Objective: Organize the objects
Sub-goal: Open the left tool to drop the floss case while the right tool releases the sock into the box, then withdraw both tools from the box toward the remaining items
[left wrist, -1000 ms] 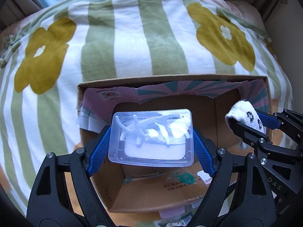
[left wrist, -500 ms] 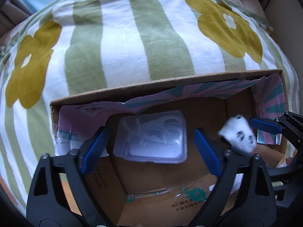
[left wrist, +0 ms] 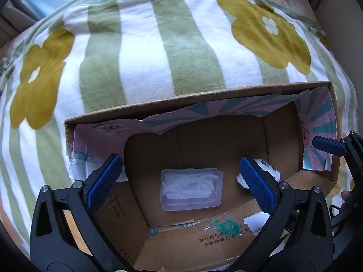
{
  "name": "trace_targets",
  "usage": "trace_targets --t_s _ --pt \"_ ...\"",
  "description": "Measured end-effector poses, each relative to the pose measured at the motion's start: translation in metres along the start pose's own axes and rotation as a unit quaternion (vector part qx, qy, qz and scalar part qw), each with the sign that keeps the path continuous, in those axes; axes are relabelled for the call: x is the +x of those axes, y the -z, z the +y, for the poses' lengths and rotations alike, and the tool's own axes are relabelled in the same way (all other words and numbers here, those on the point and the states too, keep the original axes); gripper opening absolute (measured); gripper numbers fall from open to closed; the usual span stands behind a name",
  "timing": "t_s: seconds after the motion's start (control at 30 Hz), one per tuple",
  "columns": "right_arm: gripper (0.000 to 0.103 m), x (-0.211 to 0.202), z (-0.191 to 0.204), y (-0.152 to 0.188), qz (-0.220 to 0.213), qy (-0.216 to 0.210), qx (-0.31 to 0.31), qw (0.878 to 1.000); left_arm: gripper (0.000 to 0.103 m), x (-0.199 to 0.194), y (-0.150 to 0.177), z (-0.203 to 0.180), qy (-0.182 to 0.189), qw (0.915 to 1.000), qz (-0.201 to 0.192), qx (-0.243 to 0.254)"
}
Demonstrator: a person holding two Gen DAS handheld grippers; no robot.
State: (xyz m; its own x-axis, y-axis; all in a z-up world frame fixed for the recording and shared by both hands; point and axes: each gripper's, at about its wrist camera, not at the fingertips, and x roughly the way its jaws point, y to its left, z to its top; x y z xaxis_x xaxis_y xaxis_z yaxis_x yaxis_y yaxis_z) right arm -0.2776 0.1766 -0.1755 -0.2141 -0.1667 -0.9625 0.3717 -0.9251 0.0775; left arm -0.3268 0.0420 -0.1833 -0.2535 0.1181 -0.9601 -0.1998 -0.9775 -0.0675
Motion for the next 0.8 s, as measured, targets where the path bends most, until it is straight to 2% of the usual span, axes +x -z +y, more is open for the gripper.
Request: trace_targets --t_s 0.4,0.5,0.6,0.8 --pt "0.101 -0.05 0.029 0.001 -0.031 0.017 -0.008 0.999 0.103 -0.063 0.015 0.017 0.005 0.999 -0.027 -0.036" --pt "0.101 -0.071 0.042 0.006 -0.043 0.033 -0.02 0.998 0.103 -0.087 0.027 0.023 0.003 0.9981 -0.035 -0.051" --pt "0.101 -0.092 0.053 0.014 -0.055 0.031 -0.024 0.998 0.103 -0.111 0.043 0.027 0.004 0.9968 -0.044 -0.066" --pt "0.101 -0.136 0.062 0.037 -0.073 0.027 0.005 0.997 0.103 -0.153 0.083 0.032 0.001 0.9943 -0.055 -0.091"
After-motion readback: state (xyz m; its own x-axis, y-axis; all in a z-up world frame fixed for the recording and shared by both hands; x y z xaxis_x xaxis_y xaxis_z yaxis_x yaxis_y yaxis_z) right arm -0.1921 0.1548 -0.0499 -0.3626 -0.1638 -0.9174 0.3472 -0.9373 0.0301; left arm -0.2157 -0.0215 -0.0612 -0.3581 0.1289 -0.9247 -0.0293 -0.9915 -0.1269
